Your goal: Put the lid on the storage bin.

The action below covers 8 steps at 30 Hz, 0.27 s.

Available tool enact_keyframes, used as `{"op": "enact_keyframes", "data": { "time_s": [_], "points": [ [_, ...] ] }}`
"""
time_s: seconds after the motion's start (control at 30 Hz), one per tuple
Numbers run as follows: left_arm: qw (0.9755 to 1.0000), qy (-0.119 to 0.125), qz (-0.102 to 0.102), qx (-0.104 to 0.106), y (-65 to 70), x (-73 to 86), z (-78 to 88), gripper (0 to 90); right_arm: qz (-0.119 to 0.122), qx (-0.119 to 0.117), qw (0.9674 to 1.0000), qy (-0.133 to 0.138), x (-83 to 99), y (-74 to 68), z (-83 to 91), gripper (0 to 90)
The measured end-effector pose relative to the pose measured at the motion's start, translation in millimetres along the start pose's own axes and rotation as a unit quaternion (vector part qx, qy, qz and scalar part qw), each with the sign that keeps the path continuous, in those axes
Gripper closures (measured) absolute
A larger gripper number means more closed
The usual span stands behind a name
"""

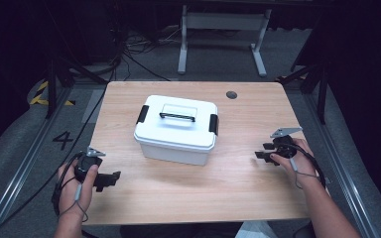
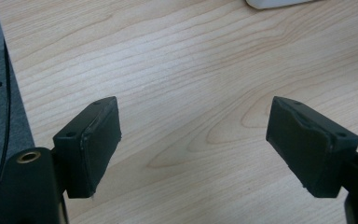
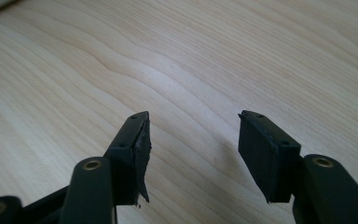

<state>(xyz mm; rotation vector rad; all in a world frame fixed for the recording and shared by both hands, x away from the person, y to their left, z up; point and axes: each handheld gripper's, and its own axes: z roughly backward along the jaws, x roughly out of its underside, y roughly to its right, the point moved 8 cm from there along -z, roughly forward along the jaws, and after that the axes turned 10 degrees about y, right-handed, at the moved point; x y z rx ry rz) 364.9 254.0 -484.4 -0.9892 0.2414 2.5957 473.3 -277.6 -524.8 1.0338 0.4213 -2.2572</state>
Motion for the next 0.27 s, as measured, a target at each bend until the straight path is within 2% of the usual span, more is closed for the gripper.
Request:
{"op": "enact_keyframes", "data": {
  "time_s": [0.07, 0.1, 0.13, 0.2, 0.27],
  "points": [
    [1.0000, 0.002, 0.002, -0.002, -0.4, 0.6, -3.1, 18.2, -0.004, 0.005, 1.0000, 0.000, 1.9, 0.0, -0.3, 45.3],
    [1.0000, 0.001, 0.000, -0.004, -1.3, 0.8, -4.0, 18.2, -0.002, 0.007, 1.0000, 0.006, 2.3, 1.1, -0.2, 45.3],
    [1.0000, 0.005, 0.007, -0.005, -0.8, 1.0, -7.1, 18.2, -0.007, 0.012, 0.9998, 0.015, 1.6, 1.5, 0.6, 45.2],
    [0.9998, 0.014, 0.013, -0.010, -0.9, 0.4, -13.0, 18.4, -0.019, 0.022, 0.9977, 0.061, -1.7, 3.3, 2.3, 42.2],
    [0.9996, 0.021, 0.016, -0.009, -0.5, 0.6, -18.8, 18.6, -0.028, 0.029, 0.9955, 0.086, -2.0, 3.7, 2.2, 42.3]
  ]
}}
